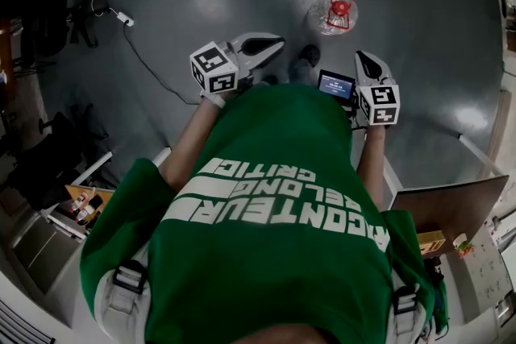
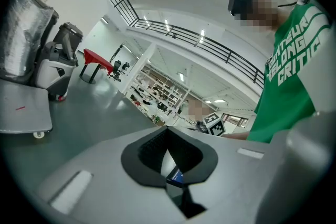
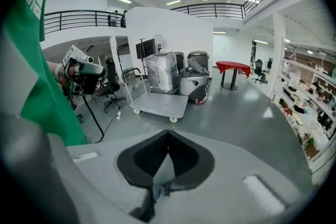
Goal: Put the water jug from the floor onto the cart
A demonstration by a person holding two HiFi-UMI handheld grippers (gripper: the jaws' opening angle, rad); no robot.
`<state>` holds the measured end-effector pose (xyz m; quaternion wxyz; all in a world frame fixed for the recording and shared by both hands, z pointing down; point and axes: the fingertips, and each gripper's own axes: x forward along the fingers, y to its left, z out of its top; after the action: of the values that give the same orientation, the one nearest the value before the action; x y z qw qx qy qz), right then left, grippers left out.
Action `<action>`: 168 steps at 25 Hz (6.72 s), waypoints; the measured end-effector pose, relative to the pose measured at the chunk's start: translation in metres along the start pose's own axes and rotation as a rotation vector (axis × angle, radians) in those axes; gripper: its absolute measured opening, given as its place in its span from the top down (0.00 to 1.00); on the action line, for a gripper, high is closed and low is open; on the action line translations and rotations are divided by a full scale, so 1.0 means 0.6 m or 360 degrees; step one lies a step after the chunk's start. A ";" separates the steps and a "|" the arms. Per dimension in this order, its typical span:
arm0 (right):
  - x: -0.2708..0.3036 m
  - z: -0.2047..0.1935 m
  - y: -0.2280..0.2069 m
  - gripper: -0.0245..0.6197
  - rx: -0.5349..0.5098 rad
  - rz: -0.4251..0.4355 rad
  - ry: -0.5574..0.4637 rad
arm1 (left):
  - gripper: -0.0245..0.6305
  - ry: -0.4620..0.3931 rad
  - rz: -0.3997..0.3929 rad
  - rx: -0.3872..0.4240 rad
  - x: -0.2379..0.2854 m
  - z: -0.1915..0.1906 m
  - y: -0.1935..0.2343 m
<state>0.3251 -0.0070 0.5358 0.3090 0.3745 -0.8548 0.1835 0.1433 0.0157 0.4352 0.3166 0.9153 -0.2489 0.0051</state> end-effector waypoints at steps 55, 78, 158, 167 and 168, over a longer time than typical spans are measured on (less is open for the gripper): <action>0.034 -0.088 -0.159 0.97 -0.0081 0.0166 0.0152 | 0.95 0.0050 0.0307 -0.0083 0.096 -0.053 0.021; 0.072 -0.138 -0.176 0.97 -0.0001 0.0197 0.0250 | 0.95 0.0186 0.0255 -0.0076 0.147 -0.071 0.054; 0.638 -0.394 -0.277 0.44 0.0182 0.0002 0.0632 | 0.95 0.0148 -0.0078 -0.0424 0.323 -0.229 0.217; 0.669 -0.409 -0.272 0.44 0.0165 -0.0026 0.0694 | 0.95 0.0151 -0.0055 -0.0434 0.316 -0.228 0.228; 0.670 -0.408 -0.271 0.44 0.0175 -0.0034 0.0702 | 0.95 0.0150 -0.0053 -0.0435 0.316 -0.227 0.229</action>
<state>0.3309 -0.1914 0.9984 0.4695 0.3505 -0.7512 0.3040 0.2667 -0.0838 0.6554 0.4498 0.8663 -0.2171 0.0088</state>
